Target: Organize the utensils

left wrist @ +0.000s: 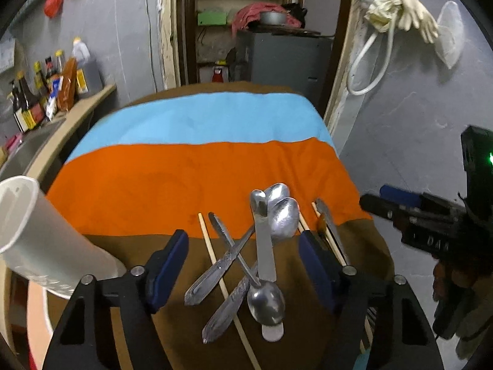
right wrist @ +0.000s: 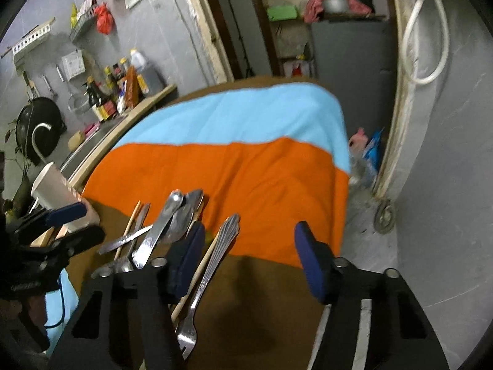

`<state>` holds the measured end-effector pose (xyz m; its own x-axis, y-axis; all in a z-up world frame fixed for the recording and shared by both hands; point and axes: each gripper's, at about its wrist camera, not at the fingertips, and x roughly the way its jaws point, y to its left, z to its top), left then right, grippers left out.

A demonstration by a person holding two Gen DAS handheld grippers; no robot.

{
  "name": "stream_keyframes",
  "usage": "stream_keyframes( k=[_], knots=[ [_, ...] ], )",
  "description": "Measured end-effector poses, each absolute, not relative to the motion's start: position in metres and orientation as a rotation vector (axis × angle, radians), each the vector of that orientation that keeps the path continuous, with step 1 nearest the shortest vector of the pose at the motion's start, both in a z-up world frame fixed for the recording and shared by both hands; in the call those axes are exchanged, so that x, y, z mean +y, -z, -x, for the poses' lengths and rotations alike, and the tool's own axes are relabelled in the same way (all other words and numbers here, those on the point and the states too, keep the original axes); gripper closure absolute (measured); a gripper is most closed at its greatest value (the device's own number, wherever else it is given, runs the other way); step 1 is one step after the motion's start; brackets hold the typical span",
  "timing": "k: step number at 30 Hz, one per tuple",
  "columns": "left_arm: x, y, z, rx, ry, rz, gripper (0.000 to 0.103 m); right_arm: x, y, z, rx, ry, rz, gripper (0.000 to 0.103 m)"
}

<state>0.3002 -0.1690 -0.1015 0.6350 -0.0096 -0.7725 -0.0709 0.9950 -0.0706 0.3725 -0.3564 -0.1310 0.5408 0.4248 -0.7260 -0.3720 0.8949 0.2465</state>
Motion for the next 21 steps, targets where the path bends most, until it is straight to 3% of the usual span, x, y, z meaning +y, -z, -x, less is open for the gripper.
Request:
stream_keyframes(
  k=[7,15,21],
  knots=[
    [-0.158,0.126,-0.329,0.967,0.008,0.175,0.064,-0.344,0.161,-0.373,0.967,-0.542,-0.107,0.069],
    [-0.153,0.142,-0.352,1.007,0.072,0.253,0.078,-0.341,0.177,-0.376,1.004,-0.577,-0.141,0.082],
    [-0.149,0.156,-0.374,1.055,0.104,0.313,0.084,-0.335,0.183,-0.385,1.043,-0.575,-0.178,0.084]
  ],
)
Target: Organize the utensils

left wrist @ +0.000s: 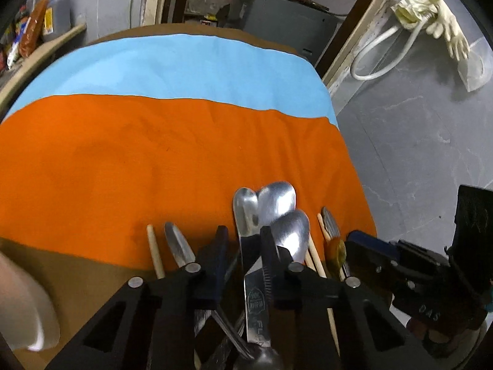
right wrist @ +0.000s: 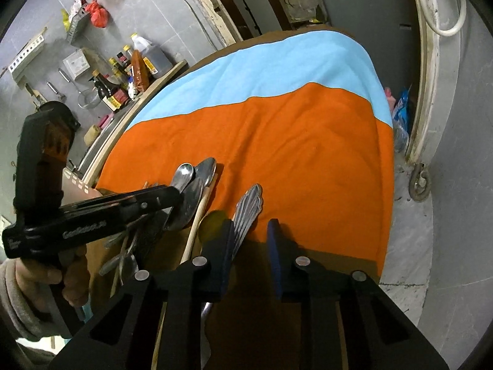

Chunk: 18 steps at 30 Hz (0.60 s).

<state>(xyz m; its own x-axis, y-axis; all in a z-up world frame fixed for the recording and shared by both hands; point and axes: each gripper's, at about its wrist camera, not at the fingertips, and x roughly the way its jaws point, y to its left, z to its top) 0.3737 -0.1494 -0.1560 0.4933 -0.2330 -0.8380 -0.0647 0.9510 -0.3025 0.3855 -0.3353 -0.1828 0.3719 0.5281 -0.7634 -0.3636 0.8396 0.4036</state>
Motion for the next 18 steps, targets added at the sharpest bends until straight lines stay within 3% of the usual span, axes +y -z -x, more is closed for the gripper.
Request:
stream_keyframes(
  k=[7,18],
  knots=[
    [-0.135,0.164,-0.389,1.097,0.142,0.422,0.084,-0.325,0.191,-0.399,1.095,-0.585,-0.237,0.088],
    [-0.139,0.16,-0.385,1.115,0.121,0.442,0.094,-0.329,0.187,-0.391,1.065,-0.574,-0.301,0.098]
  ],
)
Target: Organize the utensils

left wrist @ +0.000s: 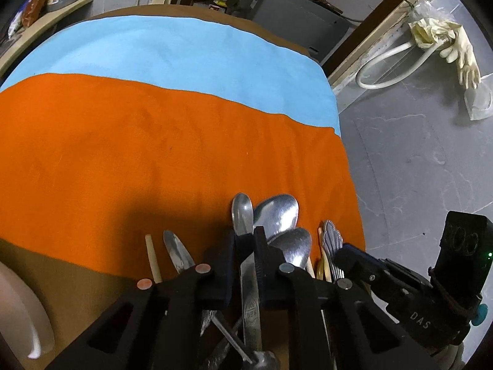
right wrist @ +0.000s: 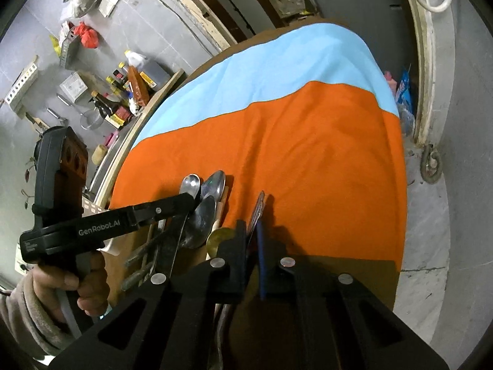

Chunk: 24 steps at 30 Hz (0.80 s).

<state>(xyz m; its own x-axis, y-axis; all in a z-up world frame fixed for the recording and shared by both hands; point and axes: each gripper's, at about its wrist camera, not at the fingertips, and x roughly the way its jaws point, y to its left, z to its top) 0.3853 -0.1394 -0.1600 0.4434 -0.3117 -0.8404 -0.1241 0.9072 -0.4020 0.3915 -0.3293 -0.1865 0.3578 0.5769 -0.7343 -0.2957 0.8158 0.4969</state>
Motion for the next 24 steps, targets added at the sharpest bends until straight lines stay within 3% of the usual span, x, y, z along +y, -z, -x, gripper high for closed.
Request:
stream_keyframes(
  k=[13,24],
  knots=[
    [-0.136,0.13,-0.354,1.044,0.118,0.399,0.099,-0.348,0.186,-0.377,1.068,-0.565,-0.378,0.1],
    [-0.134,0.075,-0.291,0.819,0.122,0.364,0.101,-0.341,0.11,-0.316,0.813,-0.514,-0.265,0.101]
  ],
)
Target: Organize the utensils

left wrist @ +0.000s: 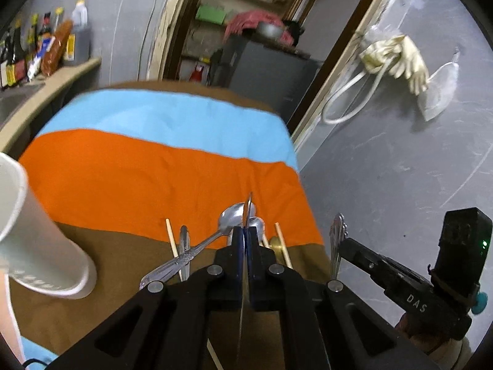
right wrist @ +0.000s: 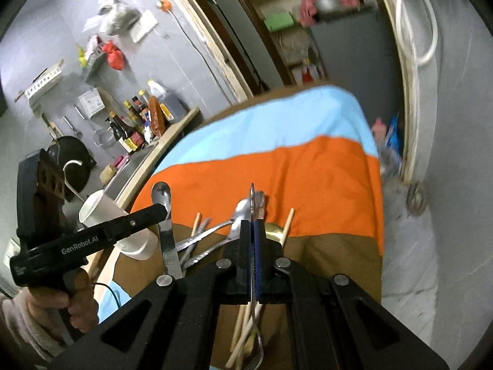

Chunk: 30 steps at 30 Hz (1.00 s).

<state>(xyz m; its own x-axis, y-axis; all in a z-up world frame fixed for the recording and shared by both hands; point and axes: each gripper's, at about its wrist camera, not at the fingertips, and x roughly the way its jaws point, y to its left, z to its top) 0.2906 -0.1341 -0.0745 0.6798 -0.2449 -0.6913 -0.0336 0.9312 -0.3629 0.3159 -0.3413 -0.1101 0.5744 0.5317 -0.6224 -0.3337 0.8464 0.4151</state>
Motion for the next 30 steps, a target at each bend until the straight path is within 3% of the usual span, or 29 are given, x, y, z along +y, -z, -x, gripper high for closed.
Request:
stream_keyframes(
  k=[13,30],
  knots=[
    [-0.106,-0.002,-0.234,0.604,0.191,0.301,0.101,-0.329,0.004,-0.25,0.522,-0.335,-0.183,0.101],
    [0.02,-0.078,-0.208,0.431,0.127,0.467,0.101,-0.23,-0.09,-0.249,0.365,-0.479,-0.036,0.101]
  ],
)
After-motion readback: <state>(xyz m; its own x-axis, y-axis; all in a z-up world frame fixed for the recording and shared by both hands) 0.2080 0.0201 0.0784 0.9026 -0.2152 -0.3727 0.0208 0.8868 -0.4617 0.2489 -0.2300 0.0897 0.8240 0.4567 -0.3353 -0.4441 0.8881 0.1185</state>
